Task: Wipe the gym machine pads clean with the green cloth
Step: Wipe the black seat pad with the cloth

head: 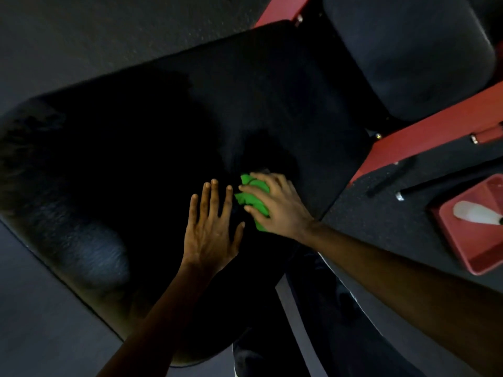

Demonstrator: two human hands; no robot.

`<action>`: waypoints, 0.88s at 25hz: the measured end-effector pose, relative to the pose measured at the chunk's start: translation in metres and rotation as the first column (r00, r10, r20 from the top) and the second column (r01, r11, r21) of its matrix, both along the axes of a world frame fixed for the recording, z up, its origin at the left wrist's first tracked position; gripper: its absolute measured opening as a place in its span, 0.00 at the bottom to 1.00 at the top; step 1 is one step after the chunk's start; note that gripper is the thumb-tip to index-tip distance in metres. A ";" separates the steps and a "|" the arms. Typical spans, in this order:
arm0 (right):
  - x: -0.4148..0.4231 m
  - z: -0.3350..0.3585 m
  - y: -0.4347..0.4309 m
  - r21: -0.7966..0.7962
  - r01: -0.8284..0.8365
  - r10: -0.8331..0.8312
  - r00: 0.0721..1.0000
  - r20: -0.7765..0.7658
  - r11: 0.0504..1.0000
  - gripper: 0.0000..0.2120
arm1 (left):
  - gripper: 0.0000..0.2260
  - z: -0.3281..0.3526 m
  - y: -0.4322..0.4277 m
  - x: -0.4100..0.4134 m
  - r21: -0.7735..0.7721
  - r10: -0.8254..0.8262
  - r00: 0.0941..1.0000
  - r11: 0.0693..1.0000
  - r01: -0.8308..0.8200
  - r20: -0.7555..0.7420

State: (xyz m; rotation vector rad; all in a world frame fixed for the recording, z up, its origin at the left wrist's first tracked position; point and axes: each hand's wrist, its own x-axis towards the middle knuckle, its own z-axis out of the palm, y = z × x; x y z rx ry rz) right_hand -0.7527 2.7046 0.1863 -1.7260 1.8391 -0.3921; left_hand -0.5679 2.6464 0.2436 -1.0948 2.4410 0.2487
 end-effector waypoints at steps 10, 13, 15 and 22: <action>-0.016 -0.027 -0.144 0.118 0.338 -0.327 0.939 -0.106 0.934 0.21 | 0.35 -0.004 0.004 -0.001 -0.038 0.013 1.000 0.999 -0.014 -0.022; -0.008 -0.019 -0.113 0.042 0.221 -0.216 0.971 -0.101 0.974 0.21 | 0.35 -0.003 0.003 0.002 -0.012 0.036 0.998 0.999 -0.037 -0.057; -0.009 -0.013 -0.064 0.029 0.083 -0.080 0.994 -0.074 0.996 0.22 | 0.35 -0.003 0.003 0.002 0.016 0.048 0.996 0.999 -0.047 -0.073; -0.012 -0.025 -0.035 -0.033 -0.005 0.002 0.995 -0.096 0.999 0.20 | 0.34 -0.005 0.002 0.002 0.036 0.060 0.993 0.998 -0.057 -0.106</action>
